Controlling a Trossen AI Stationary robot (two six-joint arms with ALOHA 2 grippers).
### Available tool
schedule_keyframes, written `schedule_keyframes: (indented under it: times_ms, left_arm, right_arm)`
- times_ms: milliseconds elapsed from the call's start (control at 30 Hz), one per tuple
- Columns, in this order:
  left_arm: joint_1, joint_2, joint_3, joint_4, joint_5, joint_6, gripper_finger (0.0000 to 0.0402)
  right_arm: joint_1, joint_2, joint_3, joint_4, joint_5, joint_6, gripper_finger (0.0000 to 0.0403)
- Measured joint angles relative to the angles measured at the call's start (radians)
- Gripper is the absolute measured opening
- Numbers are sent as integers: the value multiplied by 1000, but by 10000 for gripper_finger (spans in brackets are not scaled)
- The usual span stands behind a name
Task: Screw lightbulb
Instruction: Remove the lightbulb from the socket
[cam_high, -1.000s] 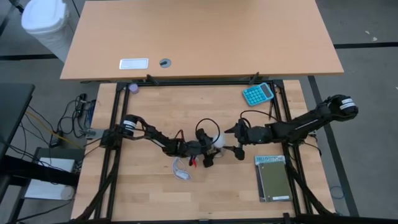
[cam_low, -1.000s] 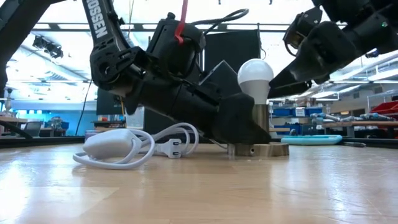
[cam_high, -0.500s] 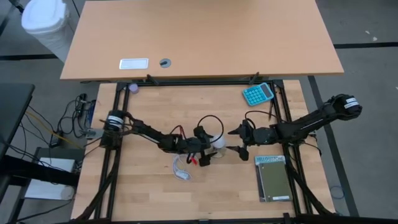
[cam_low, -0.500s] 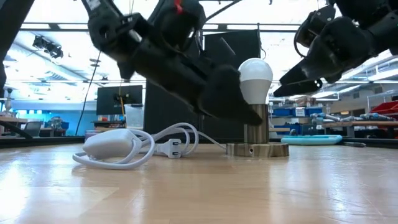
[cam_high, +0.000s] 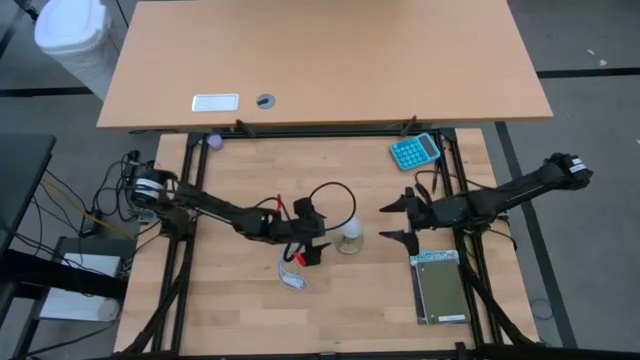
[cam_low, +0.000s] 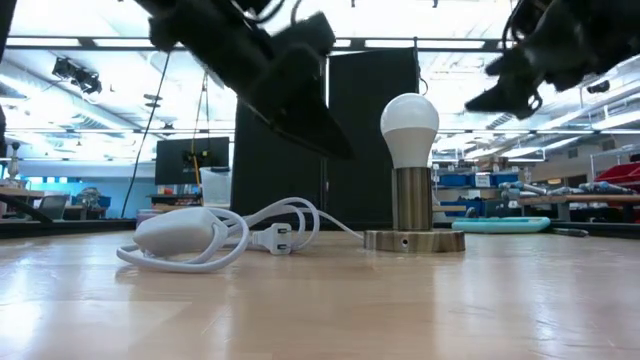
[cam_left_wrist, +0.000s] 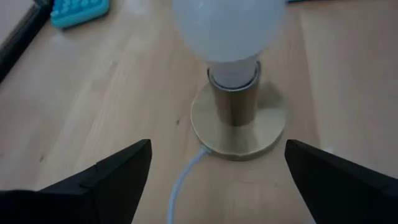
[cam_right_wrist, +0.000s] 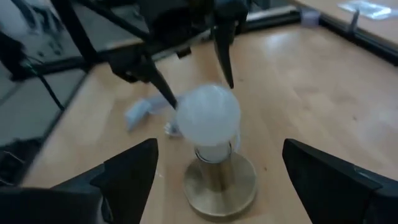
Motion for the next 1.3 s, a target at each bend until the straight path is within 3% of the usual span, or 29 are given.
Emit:
schedule_keyframes:
  times_ms: [333, 467, 733, 1067, 1300]
  left_arm:
    - [-116, -33, -2, -94, -104, 22, 374]
    - [-175, -43, -2, -104, -183, 74, 374]
    - [-211, -179, -25, -149, -186, 96, 374]
    - [-209, -454, -376, 123, -168, 32, 374]
    - [-203, -568, -565, 255, -153, -45, 374]
  right_arm:
    - [84, -291, 0, -22, -14, 20, 347]
    - [114, -368, 0, -48, -22, -92, 348]
    - [141, -473, 0, -156, -21, -234, 348]
    - [148, -550, -36, -223, -20, -286, 346]
    - [148, -589, -176, -91, -21, -282, 347]
